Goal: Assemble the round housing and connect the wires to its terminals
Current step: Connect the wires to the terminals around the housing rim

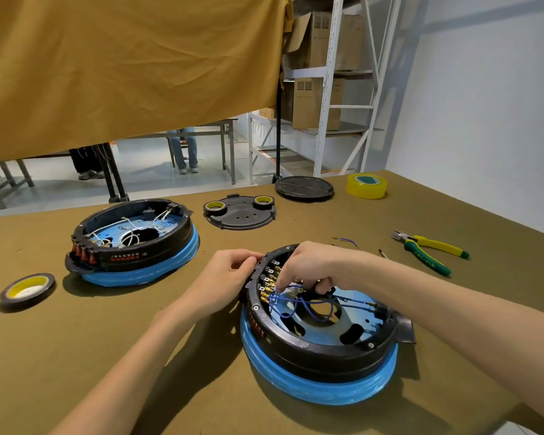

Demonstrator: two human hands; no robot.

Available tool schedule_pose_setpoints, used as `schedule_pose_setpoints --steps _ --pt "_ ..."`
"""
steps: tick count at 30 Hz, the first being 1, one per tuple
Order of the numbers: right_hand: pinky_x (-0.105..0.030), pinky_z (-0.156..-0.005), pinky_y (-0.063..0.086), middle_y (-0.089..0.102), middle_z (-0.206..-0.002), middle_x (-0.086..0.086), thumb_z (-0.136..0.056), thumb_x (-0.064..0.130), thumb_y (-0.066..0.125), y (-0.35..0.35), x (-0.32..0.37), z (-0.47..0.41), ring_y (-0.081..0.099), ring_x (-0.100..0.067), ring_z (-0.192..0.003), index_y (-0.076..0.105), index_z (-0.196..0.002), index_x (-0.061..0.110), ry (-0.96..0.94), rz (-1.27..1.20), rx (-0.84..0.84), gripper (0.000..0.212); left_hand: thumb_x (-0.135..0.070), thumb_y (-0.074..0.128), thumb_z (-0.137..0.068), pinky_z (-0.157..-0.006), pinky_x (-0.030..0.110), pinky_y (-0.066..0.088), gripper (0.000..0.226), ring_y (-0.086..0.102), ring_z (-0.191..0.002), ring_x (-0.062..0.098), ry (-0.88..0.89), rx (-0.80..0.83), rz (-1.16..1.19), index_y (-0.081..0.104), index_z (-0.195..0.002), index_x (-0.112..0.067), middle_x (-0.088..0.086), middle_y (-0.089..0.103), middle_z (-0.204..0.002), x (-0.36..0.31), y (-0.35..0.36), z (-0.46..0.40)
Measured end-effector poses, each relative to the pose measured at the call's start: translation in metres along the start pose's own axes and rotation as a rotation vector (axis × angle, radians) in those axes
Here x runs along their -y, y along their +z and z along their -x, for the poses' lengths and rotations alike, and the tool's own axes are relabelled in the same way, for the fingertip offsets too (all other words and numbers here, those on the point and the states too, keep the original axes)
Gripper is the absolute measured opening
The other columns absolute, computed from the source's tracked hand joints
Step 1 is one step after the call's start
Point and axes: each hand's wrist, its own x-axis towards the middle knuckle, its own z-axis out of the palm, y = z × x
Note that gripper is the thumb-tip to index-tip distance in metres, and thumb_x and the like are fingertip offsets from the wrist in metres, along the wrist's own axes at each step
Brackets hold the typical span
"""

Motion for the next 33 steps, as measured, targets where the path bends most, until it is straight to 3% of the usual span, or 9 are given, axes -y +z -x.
schedule_pose_setpoints --steps 2,4,6,8,11,23,26,29,33 --pt "-0.022 -0.043 0.019 0.034 -0.068 -0.002 -0.088 0.015 0.077 -0.001 0.0 -0.001 0.026 -0.013 -0.052 0.067 -0.12 -0.004 0.01 -0.013 0.019 0.038 -0.02 0.045 -0.109 -0.068 0.005 0.05 0.036 0.066 -0.092 -0.015 -0.04 0.053 0.018 0.07 -0.106 -0.046 -0.021 0.074 -0.092 -0.003 -0.002 0.001" --pt "-0.022 -0.043 0.019 0.035 -0.067 -0.001 -0.088 0.014 0.077 -0.002 0.001 -0.002 0.026 -0.012 -0.051 0.07 -0.107 0.004 0.024 -0.005 0.035 0.023 -0.027 0.042 -0.11 -0.076 0.005 0.05 0.046 0.064 -0.094 -0.017 -0.056 0.121 0.007 0.072 -0.096 -0.059 -0.033 0.072 -0.096 -0.004 -0.002 0.0" --pt "-0.022 -0.043 0.019 0.036 -0.067 -0.001 -0.087 0.014 0.077 -0.002 0.002 -0.003 0.027 -0.012 -0.051 0.066 -0.101 0.011 0.031 0.006 0.04 0.018 -0.035 0.035 -0.111 -0.103 0.017 0.046 0.037 0.057 -0.115 -0.012 -0.06 0.175 -0.018 0.065 -0.125 -0.051 -0.03 0.063 -0.125 -0.003 0.0 0.001" --pt "-0.022 -0.044 0.02 0.038 -0.068 -0.002 -0.087 0.013 0.078 -0.001 0.003 -0.005 0.028 -0.012 -0.052 0.066 -0.1 0.01 0.038 0.02 0.041 0.018 -0.04 0.027 -0.112 -0.116 0.024 0.03 0.045 0.045 -0.133 -0.002 -0.083 0.22 -0.055 0.046 -0.152 -0.033 -0.016 0.049 -0.15 -0.002 0.001 0.001" --pt "-0.021 -0.043 0.021 0.042 -0.069 -0.002 -0.087 0.014 0.078 -0.002 0.003 -0.006 0.031 -0.011 -0.052 0.07 -0.105 0.006 0.045 0.015 0.05 0.021 -0.041 0.021 -0.112 -0.114 0.021 0.023 0.05 0.036 -0.141 0.0 -0.089 0.249 -0.079 0.034 -0.159 -0.028 -0.01 0.04 -0.161 -0.004 0.002 0.001" --pt "-0.016 -0.038 0.023 0.046 -0.067 0.001 -0.092 0.014 0.074 -0.005 0.003 -0.011 0.036 -0.007 -0.05 0.07 -0.116 0.0 0.07 -0.027 0.091 0.028 -0.039 0.022 -0.112 -0.113 0.017 0.023 0.049 0.036 -0.139 -0.002 -0.036 0.255 -0.077 0.037 -0.157 -0.025 -0.008 0.04 -0.16 -0.005 0.001 0.0" --pt "-0.016 -0.038 0.024 0.047 -0.07 0.0 -0.091 0.013 0.074 -0.004 0.002 -0.011 0.038 -0.007 -0.051 0.07 -0.118 0.0 0.075 -0.027 0.093 0.03 -0.039 0.022 -0.112 -0.109 0.014 0.025 0.048 0.041 -0.132 -0.008 -0.034 0.265 -0.066 0.039 -0.155 -0.026 -0.011 0.045 -0.156 -0.005 0.001 0.001" --pt "-0.017 -0.039 0.025 0.048 -0.072 -0.001 -0.09 0.013 0.076 -0.004 0.002 -0.011 0.04 -0.008 -0.054 0.07 -0.118 0.0 0.079 -0.037 0.09 0.032 -0.039 0.023 -0.112 -0.093 -0.002 0.026 0.046 0.041 -0.112 -0.029 -0.032 0.271 -0.052 0.044 -0.152 -0.031 -0.021 0.048 -0.143 -0.004 0.002 0.0" --pt "-0.016 -0.039 0.025 0.05 -0.076 -0.002 -0.091 0.014 0.075 -0.004 0.003 -0.009 0.041 -0.009 -0.056 0.072 -0.115 0.002 0.081 -0.028 0.097 0.028 -0.041 0.023 -0.112 -0.091 -0.003 0.03 0.043 0.047 -0.111 -0.027 -0.019 0.258 -0.044 0.049 -0.146 -0.034 -0.021 0.055 -0.136 -0.001 0.002 -0.001"
